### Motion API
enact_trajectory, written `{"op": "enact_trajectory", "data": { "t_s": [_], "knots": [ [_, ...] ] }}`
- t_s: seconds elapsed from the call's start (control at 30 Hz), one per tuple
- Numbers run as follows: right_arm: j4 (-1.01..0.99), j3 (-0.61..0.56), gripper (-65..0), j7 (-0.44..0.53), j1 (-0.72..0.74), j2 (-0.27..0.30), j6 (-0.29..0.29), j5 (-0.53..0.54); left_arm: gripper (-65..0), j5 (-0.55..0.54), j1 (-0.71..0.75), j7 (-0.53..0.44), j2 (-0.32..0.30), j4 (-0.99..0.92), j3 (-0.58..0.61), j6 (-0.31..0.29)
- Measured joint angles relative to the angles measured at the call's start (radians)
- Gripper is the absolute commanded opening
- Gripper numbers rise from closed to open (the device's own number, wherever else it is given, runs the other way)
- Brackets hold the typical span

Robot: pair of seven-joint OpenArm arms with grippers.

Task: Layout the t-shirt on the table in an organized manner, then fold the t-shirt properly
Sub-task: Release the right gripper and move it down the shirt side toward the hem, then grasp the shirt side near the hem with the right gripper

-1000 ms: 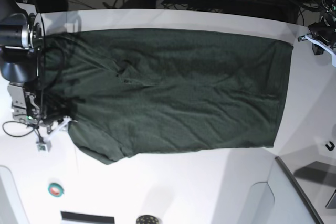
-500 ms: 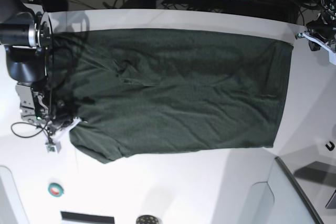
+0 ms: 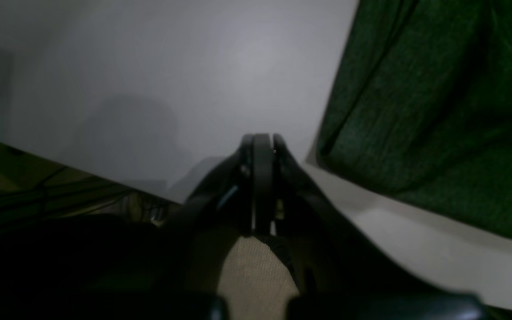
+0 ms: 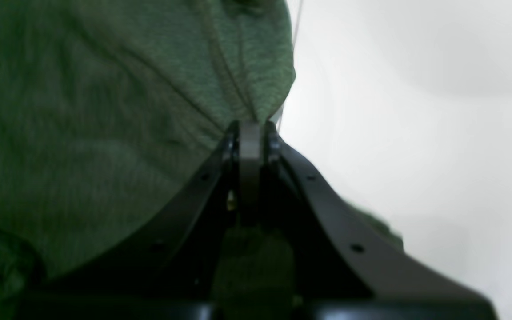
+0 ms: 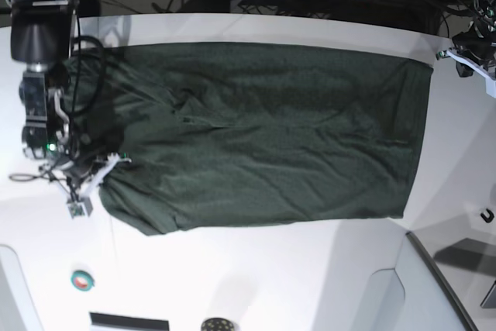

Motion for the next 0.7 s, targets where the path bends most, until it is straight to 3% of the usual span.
{"op": "enact_trajectory", "data": {
  "t_s": [0.13,0.47,0.53,0.63,0.7],
  "knots": [
    [0.115,-0.002,-64.5,-0.052,-0.078,-0.013,0.0,0.0,-65.0,0.0,0.0,0.0,0.0,0.0,0.001,0.0],
    [0.365,-0.164,-63.5,-0.055,-0.285,-0.008,0.0,0.0,-65.0,0.0,0.0,0.0,0.0,0.0,0.001,0.0],
    [0.367,-0.19,-56.9,-0.055,-0.302,-0.009,0.0,0.0,-65.0,0.0,0.0,0.0,0.0,0.0,0.001,0.0],
    [0.367,-0.214,-41.0,-0.145,-0.317,-0.014,0.001,0.003,-65.0,0.0,0.001,0.0,0.0,0.0,0.001,0.0],
    [0.382,-0.213,-37.7,-0.175,-0.317,-0.011,0.0,-0.003,-65.0,0.0,0.005,0.0,0.0,0.0,0.001,0.0]
  ]
}}
